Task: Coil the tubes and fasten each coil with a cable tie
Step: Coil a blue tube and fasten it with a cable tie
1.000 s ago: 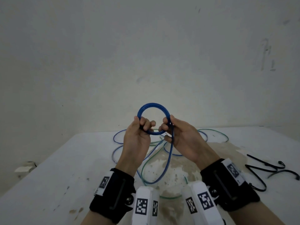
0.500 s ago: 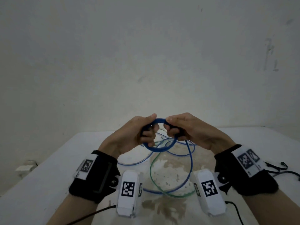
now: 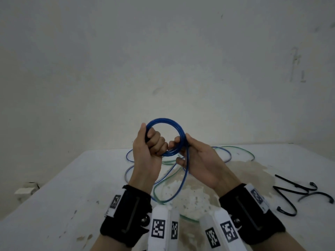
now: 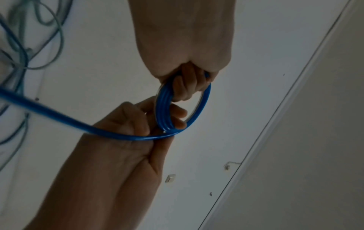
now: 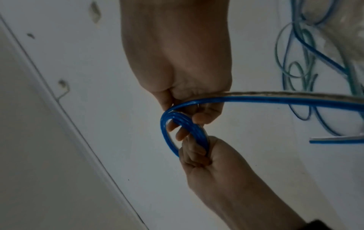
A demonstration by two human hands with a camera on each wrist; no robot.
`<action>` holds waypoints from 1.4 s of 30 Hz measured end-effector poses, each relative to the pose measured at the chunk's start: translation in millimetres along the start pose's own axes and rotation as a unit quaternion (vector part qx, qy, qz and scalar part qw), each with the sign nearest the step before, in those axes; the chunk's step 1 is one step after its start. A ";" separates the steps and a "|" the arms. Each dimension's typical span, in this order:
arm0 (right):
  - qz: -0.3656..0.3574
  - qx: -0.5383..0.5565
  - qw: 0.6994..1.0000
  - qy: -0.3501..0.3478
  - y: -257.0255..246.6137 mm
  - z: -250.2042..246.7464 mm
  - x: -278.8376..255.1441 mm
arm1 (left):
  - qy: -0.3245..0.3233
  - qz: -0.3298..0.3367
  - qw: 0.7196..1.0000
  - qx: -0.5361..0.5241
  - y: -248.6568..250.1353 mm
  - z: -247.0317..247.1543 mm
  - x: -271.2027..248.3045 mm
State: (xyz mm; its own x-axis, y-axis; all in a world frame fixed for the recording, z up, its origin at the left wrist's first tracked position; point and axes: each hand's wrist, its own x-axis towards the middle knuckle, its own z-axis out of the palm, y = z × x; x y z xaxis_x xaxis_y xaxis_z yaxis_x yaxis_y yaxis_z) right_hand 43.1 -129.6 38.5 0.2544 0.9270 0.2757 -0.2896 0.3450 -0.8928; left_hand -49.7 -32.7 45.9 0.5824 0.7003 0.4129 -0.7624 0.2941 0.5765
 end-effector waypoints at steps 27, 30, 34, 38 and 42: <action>0.004 -0.099 0.995 -0.007 -11.9 -18.4 1.0 | -0.041 -0.018 0.985 0.169 4.9 -5.9 -1.0; 0.000 -0.126 0.992 0.004 -7.7 -15.4 -0.4 | -0.033 -0.024 0.993 0.113 -1.0 -11.1 -2.2; -0.003 -0.151 0.989 0.003 -14.7 -18.5 0.6 | -0.081 -0.086 0.979 0.167 4.8 -22.2 -1.4; 0.031 -0.333 0.942 -0.015 -28.1 -18.1 1.1 | -0.150 -0.163 0.923 0.315 22.3 -19.1 3.3; 0.042 -0.464 0.884 -0.042 -38.2 -6.2 5.2 | -0.217 -0.200 0.822 0.486 25.7 -7.5 5.8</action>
State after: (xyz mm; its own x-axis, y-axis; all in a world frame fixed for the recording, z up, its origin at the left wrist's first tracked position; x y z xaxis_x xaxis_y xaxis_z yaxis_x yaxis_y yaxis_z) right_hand 61.2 -138.8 71.8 0.1875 0.9644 0.1862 0.5867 0.0421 -0.8087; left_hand -68.0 -16.2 57.9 0.9386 0.3131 0.1449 -0.0226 -0.3632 0.9314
